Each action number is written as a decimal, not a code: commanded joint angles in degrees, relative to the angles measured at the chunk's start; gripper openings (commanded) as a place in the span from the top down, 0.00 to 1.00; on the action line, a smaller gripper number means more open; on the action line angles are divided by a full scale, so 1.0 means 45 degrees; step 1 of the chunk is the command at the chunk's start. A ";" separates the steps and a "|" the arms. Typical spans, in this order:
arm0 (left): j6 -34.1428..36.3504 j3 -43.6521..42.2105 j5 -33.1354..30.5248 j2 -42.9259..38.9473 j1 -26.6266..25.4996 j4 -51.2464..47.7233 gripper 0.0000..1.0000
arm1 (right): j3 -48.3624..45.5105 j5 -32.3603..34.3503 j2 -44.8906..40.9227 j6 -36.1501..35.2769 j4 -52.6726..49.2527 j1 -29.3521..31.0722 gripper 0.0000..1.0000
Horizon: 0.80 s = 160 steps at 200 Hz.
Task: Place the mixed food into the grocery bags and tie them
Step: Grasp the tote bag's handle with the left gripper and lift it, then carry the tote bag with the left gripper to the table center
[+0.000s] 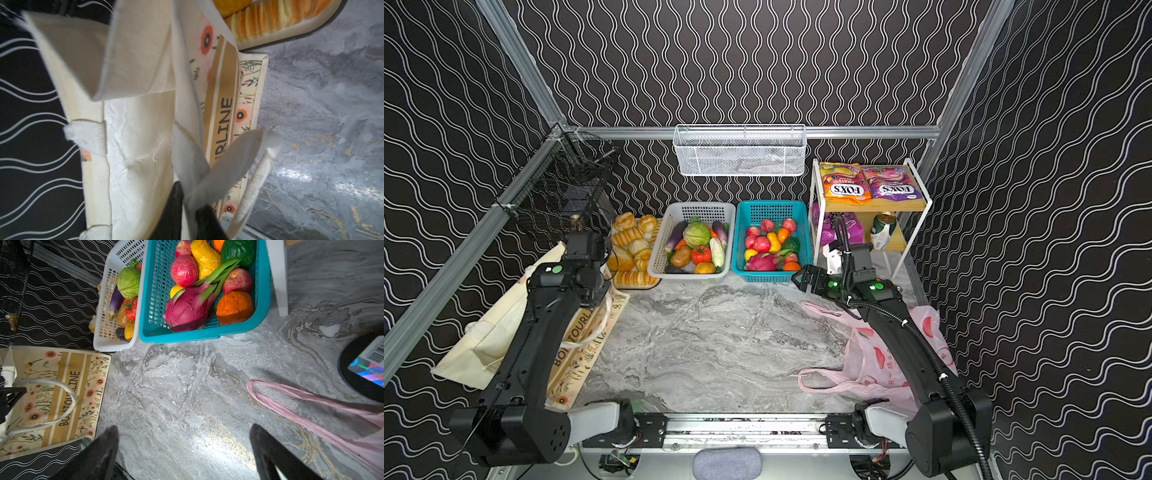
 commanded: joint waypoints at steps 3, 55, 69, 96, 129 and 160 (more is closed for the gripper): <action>-0.0320 0.0647 0.1018 -0.0130 -0.0237 -0.0892 0.99 | 0.0143 0.0305 -0.0215 -0.0056 -0.0232 0.0028 0.00; -0.1829 0.3133 0.5297 0.0125 -0.0684 -0.3323 1.00 | 0.0477 0.0403 -0.0466 0.0176 -0.0260 0.0017 0.00; -0.3189 0.3862 0.6317 0.0390 -0.0785 -0.4007 1.00 | 0.0607 0.0234 -0.0523 0.0272 -0.0213 0.0014 0.00; -0.5846 0.4703 0.7839 0.1123 -0.1051 -0.5208 1.00 | 0.0862 0.0167 -0.0601 0.0357 -0.0347 0.0014 0.00; -0.7082 0.5473 0.8982 0.1965 -0.2331 -0.6176 1.00 | 0.1031 -0.0040 -0.0604 0.0399 -0.0466 0.0019 0.00; -0.7908 0.6786 1.0267 0.2513 -0.3288 -0.6209 1.00 | 0.1135 -0.0454 -0.0583 0.0492 -0.0427 0.0014 0.00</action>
